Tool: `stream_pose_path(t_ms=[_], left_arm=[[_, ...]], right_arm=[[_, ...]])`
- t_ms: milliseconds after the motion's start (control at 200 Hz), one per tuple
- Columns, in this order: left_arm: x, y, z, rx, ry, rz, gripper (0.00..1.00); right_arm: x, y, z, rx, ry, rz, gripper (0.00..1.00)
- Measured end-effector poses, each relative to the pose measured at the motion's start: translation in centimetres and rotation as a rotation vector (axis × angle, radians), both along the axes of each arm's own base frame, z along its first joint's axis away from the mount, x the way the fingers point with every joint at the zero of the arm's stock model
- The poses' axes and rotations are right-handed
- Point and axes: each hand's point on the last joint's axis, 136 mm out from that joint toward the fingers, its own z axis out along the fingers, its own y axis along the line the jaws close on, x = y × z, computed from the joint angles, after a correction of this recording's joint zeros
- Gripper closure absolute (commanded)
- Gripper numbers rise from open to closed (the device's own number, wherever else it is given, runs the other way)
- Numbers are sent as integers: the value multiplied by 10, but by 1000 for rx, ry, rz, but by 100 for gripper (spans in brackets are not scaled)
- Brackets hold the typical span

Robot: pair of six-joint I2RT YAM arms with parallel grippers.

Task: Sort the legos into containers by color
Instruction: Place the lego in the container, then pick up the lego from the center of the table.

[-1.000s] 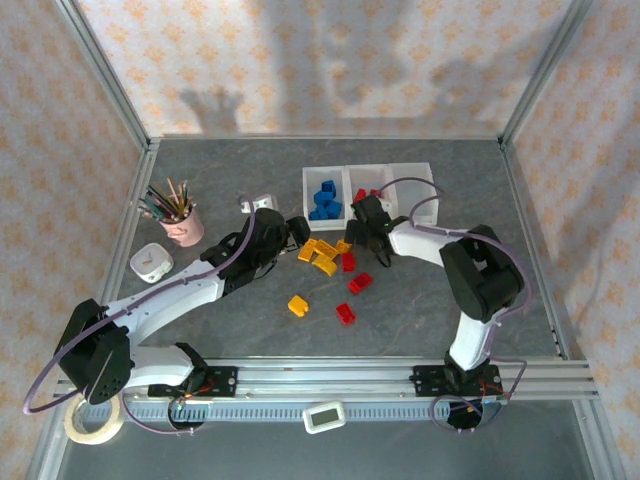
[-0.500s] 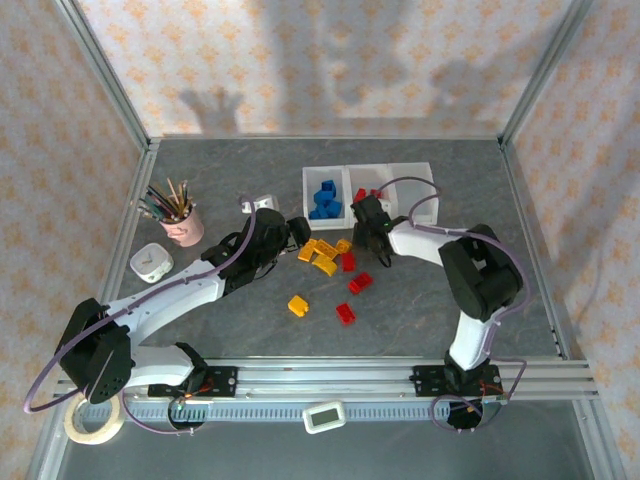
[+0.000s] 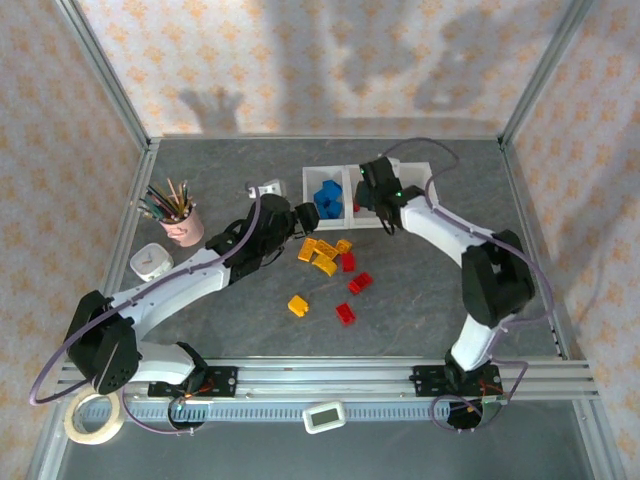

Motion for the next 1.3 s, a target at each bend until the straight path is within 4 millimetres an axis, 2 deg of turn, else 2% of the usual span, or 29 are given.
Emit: stream_pose_path(t_ms=[80, 170, 300, 385, 531, 641, 831, 936, 1021, 1301], left_arm=[[4, -2, 1, -1, -3, 1, 30], [6, -4, -1, 4, 2, -1, 30], [6, -4, -3, 9, 7, -1, 30], [6, -4, -3, 12, 6, -3, 30], [5, -4, -3, 15, 7, -8, 30], [2, -2, -1, 10, 5, -11, 30], [-18, 12, -10, 10, 17, -7, 30], [-28, 20, -21, 19, 35, -4, 29], [-34, 24, -27, 23, 49, 0, 29], [-36, 26, -32, 20, 64, 10, 29]], right_arm=[[21, -1, -6, -25, -2, -16, 37], [38, -2, -20, -58, 15, -22, 26], [40, -5, -32, -80, 49, -25, 18], [36, -5, -27, -72, 46, -18, 17], [0, -7, -22, -39, 64, 16, 18], [-37, 5, -27, -21, 93, 83, 17], [-113, 43, -65, -13, 210, 262, 18], [-139, 48, -87, -19, 276, 299, 21], [-148, 46, -98, -10, 307, 297, 25], [-136, 65, -99, 33, 286, 321, 39]])
